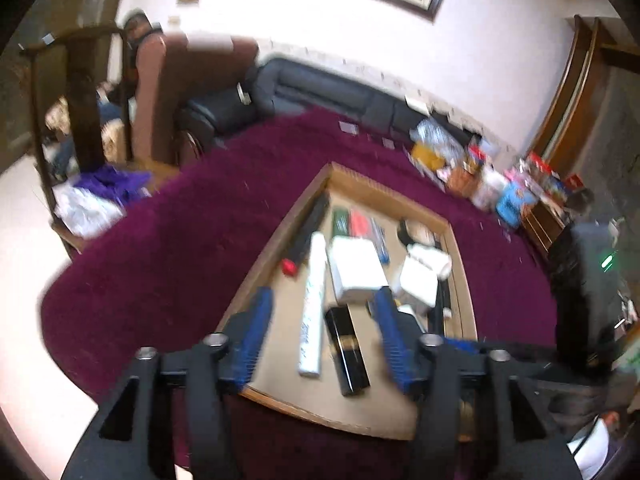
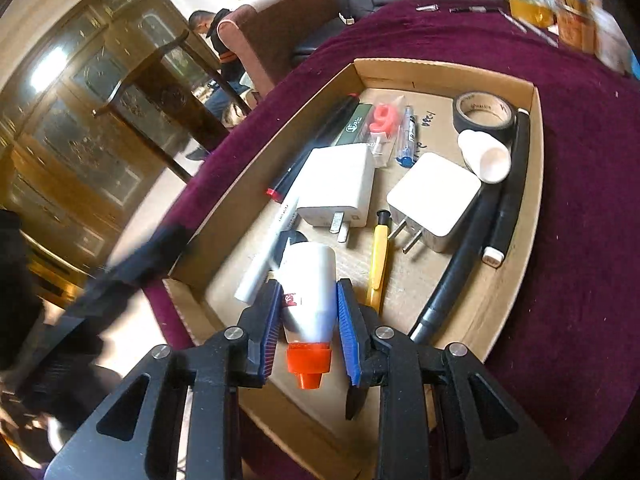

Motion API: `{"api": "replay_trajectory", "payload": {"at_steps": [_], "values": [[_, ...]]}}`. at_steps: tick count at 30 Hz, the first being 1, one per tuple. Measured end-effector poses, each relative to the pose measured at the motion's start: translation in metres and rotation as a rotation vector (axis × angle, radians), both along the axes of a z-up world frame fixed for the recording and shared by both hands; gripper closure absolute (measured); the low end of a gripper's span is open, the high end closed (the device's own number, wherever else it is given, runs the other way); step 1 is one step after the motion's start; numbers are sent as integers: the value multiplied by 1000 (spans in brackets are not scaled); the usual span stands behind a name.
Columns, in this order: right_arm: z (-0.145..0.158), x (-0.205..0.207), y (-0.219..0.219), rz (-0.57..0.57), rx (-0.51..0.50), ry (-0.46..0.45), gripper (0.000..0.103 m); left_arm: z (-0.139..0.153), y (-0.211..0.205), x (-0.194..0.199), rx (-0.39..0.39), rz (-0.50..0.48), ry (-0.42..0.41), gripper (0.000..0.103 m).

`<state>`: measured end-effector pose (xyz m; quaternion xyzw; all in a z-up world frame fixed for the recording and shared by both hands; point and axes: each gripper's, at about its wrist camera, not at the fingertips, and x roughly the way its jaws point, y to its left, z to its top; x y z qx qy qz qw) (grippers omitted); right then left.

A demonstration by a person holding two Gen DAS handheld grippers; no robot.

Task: Organize rigid objects
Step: 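Release the lipstick into the tray with left while right drops the glue bottle, then withdraw both open grippers from the tray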

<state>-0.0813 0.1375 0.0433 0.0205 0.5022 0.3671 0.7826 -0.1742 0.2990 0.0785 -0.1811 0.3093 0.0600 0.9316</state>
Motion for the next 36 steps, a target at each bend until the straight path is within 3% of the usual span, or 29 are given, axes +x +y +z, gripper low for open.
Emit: {"api": "replay_trajectory", "payload": {"at_steps": [1, 4, 5, 7, 9, 11, 13, 17, 21, 36], "values": [[0, -2, 1, -4, -8, -11, 77, 8, -2, -7, 40, 37, -41, 42], [3, -9, 0, -4, -2, -43, 77, 30, -14, -28, 192, 189, -130, 19], [7, -11, -2, -8, 7, -60, 77, 41, -22, -37, 252, 266, -166, 3], [15, -17, -10, -26, 22, -107, 77, 55, -33, -54, 289, 325, -242, 1], [23, -24, -23, -61, 38, -162, 65, 61, -43, -61, 266, 295, -284, 1], [29, -31, -41, -111, 55, -211, 56, 59, -50, -48, 202, 151, -240, 1], [32, -37, -56, -159, 56, -252, 54, 48, -54, -29, 161, 57, -140, 1], [36, -53, -76, -235, -31, -373, 42, 29, -62, -10, 188, 114, -20, 1], [31, -61, -81, -245, -102, -431, 41, 20, -75, -4, 264, 183, 45, 1], [36, -66, -98, -252, -121, -483, 41, 22, -97, -3, 302, 179, 111, 1]]}}
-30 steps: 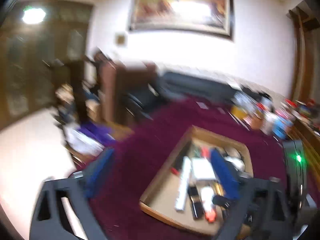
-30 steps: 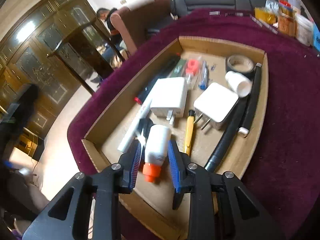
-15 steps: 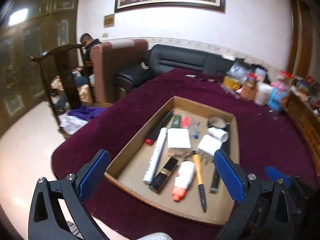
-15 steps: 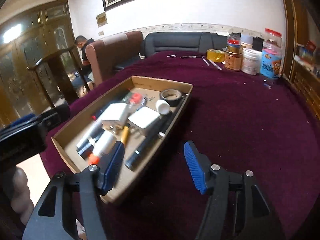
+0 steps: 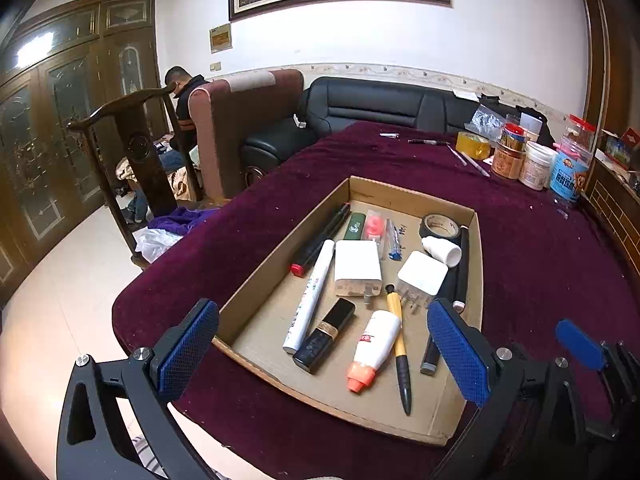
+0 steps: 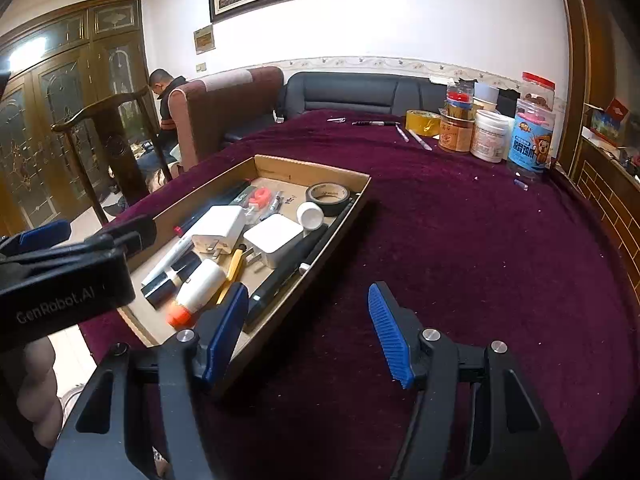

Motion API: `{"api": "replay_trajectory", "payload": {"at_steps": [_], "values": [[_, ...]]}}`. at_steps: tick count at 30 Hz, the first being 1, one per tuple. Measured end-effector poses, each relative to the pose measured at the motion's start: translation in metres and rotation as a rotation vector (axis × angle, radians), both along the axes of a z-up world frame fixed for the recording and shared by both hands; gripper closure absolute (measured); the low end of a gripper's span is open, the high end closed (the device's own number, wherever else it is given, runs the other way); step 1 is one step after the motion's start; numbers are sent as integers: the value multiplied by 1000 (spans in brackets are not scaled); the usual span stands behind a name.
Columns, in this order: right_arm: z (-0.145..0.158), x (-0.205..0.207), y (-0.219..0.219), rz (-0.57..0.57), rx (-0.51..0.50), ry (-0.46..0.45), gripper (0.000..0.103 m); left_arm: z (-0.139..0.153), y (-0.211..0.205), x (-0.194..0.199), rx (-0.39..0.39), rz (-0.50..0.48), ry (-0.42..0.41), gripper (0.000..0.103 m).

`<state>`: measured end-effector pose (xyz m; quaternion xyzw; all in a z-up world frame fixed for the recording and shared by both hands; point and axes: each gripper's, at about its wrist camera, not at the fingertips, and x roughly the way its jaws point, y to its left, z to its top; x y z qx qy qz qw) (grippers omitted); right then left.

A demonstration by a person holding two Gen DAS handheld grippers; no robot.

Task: Organize rigid objects
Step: 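Withdraw both open grippers from the tray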

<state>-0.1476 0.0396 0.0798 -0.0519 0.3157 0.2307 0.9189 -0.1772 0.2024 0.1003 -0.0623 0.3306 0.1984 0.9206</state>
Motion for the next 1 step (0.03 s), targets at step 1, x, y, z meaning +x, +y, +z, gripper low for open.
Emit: {"api": "replay_trajectory", "payload": {"at_steps": [1], "values": [[1, 1, -2, -7, 4, -1, 40, 0, -1, 2, -2, -11, 6, 1]]}}
